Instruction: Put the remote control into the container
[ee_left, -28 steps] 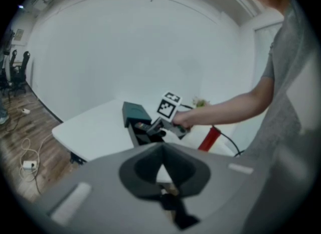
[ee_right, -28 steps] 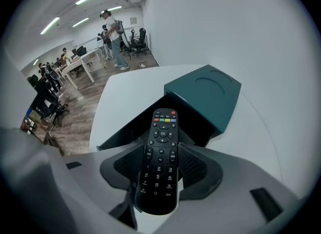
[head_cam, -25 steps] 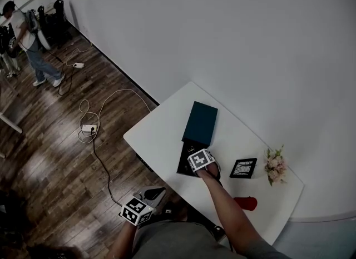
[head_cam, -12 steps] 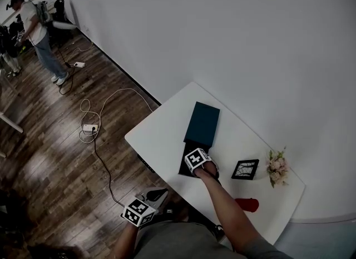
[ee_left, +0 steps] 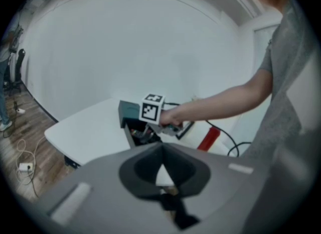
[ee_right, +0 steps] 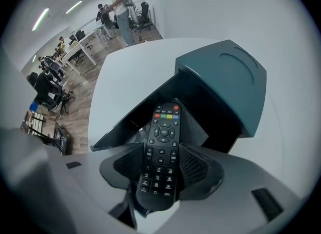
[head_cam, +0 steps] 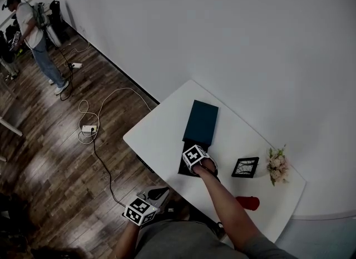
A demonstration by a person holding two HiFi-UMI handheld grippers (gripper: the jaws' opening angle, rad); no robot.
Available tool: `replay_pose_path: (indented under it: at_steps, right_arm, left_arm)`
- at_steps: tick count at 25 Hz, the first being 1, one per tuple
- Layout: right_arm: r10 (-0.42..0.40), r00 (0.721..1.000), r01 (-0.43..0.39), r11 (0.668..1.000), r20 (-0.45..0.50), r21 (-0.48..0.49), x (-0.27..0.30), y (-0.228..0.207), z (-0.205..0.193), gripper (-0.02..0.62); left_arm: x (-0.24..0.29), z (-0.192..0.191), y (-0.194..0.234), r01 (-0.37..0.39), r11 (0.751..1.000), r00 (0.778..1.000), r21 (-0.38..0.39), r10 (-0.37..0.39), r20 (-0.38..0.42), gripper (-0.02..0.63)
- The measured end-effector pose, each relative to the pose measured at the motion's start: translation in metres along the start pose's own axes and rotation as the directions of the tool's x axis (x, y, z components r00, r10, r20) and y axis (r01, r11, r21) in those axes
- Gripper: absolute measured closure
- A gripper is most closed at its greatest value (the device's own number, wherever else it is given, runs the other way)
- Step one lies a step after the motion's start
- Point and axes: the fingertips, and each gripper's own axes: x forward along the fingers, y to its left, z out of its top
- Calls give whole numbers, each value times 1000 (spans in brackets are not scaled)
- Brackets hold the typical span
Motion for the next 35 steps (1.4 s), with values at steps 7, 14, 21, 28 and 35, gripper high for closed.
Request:
replay_pose_path:
  at_steps: [7,14,21,28,35]
  right_arm:
    - [17,999,-17,1000,-39,-2,-3,5,-2,373]
    - [48,999,-47,997,-5,68,13,9,-10,373]
    - [41,999,-41,999,3,33,10,11,-11,373]
    - [61,998,-62,997,22,38,5,12,-11,371]
    - [71,991,-80,994,112,78,-16,9,-1,365]
  left_arm:
    - [-3,6,3,3,1000,1000,3,-3,18,606]
    - [-1,3,6,-4,1000,1000,-4,4,12,606]
    - [-2,0,7,-6,1000,1000,-9,6,4,606]
    - [2,1,4,7,1000,1000,7,-7,4,606]
    - [2,4,6,8,1000,1000,18,-8,1,606]
